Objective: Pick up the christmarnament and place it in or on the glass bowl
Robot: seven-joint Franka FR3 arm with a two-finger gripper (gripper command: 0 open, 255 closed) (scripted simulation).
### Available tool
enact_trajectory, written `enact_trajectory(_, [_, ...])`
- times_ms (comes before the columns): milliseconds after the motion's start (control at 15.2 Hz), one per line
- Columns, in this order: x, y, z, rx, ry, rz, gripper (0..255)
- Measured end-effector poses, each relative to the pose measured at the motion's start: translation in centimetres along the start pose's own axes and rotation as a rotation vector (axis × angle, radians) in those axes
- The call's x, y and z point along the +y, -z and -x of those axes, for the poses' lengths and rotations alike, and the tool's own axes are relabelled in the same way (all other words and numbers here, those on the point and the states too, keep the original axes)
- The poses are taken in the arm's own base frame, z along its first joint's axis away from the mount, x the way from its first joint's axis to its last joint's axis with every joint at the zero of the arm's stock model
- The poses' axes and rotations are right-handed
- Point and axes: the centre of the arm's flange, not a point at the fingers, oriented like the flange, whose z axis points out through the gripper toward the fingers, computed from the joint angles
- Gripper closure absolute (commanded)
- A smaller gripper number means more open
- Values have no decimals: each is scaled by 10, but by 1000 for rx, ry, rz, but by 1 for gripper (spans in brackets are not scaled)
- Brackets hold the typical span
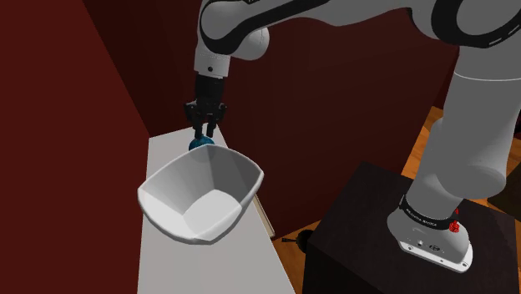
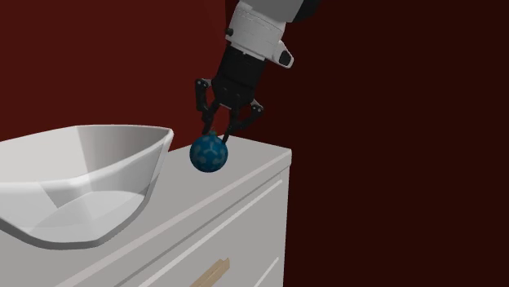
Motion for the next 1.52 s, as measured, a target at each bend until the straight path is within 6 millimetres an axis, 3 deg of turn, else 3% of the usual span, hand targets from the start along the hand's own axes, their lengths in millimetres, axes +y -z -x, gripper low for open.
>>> enact_trajectory(528, [-4,6,0,-9,0,2,255])
enact_trajectory(1518, [-37,74,-1,-12,0,2,255])
